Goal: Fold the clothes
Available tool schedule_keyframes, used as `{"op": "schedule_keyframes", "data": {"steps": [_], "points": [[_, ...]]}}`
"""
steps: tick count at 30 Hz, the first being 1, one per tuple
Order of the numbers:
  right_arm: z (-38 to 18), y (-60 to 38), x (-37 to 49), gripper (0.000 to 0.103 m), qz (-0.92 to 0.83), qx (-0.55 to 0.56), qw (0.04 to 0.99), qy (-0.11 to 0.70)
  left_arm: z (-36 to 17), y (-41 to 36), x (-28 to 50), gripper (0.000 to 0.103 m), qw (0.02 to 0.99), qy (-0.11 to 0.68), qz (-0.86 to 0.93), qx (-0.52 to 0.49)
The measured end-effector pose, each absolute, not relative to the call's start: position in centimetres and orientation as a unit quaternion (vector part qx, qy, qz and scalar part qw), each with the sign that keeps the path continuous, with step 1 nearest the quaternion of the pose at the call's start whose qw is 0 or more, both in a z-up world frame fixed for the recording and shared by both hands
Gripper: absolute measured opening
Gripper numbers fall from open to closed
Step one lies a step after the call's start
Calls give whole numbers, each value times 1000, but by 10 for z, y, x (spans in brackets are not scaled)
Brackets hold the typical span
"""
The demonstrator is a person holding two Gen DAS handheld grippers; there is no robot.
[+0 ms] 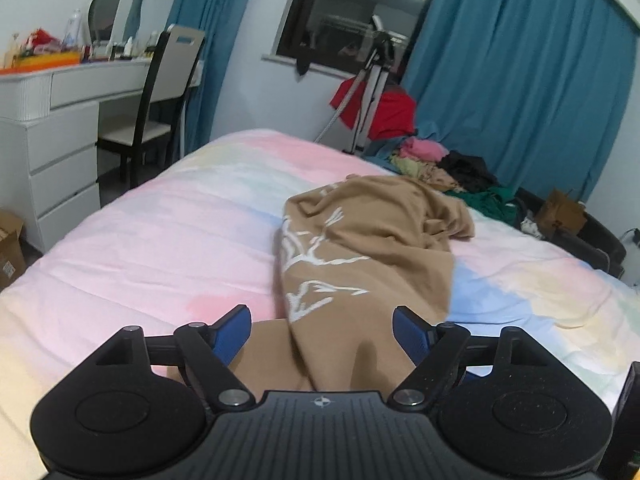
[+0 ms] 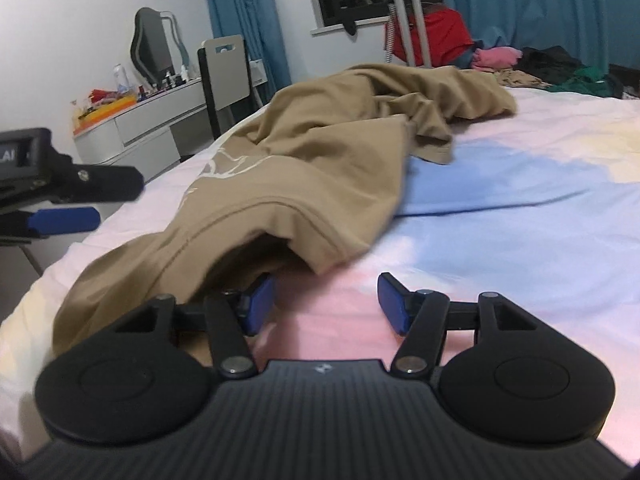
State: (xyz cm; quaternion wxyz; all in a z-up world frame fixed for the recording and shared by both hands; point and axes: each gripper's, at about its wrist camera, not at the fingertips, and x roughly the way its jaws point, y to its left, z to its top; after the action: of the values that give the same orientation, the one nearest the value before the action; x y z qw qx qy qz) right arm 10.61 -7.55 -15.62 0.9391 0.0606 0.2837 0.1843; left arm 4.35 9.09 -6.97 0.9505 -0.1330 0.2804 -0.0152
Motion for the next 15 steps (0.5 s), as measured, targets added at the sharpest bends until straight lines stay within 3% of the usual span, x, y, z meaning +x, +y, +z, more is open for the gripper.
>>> {"op": "schedule_keyframes", "data": {"steps": [7, 8, 9, 12, 15], "points": [[-154, -77, 136, 61, 120, 129, 951, 253, -76, 120, 66, 80, 945, 269, 7, -186], [-153, -83, 140, 57, 110, 144, 950, 254, -78, 122, 68, 80, 943, 271, 6, -193], [-152, -88, 144, 44, 101, 159, 948, 256, -80, 123, 70, 80, 941, 273, 4, -199], [-141, -101, 146, 21, 73, 150, 949, 268, -82, 126, 75, 80, 938, 275, -3, -212], [-113, -115, 132, 11, 85, 119, 958, 247, -80, 124, 75, 80, 940, 268, -17, -211]]}}
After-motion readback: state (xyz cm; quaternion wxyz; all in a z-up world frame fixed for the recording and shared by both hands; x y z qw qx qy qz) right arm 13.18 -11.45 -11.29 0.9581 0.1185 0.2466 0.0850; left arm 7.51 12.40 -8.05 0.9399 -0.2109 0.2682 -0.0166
